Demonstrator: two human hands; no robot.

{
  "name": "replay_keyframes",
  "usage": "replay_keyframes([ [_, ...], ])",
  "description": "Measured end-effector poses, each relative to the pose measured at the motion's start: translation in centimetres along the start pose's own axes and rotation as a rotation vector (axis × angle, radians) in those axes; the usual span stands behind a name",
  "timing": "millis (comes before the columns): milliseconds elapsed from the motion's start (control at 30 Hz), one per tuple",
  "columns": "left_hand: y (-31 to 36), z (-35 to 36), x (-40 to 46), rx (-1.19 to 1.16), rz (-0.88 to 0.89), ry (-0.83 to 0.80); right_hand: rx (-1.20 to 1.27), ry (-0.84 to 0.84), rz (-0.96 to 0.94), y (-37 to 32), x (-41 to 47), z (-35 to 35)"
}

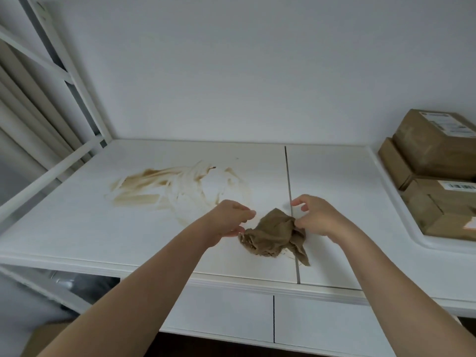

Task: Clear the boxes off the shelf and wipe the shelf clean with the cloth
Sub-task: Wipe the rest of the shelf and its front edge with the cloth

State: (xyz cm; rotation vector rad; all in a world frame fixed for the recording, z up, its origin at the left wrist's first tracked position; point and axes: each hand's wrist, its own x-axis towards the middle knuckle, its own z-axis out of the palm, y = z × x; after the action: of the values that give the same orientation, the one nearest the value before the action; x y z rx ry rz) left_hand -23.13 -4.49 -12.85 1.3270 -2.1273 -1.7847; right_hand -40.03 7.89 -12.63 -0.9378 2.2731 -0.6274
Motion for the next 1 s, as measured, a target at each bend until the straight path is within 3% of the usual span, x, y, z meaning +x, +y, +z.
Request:
replay_keyframes([
  [167,-0.9,-0.3,0.6,0.035,0.042,0.163,-0.304,0.031,-0.009,-0.1,-0.9,5.7],
  [400,-1.7,-0.5,1.8,0.035,0.097,0.378,-0.332,0.207,-0.005,-0.3,-0.3,11.2],
  [700,-4.1,-1.1,2.3,0.212,0.246,0.621,-0.508,0.152,-0.115,0.8,5.6,8.8],
  [1000,-6.5,-2.2,1.1,0.424,0.094,0.564,-0.590,0.103,-0.077,-1.2,9.2,7.8],
])
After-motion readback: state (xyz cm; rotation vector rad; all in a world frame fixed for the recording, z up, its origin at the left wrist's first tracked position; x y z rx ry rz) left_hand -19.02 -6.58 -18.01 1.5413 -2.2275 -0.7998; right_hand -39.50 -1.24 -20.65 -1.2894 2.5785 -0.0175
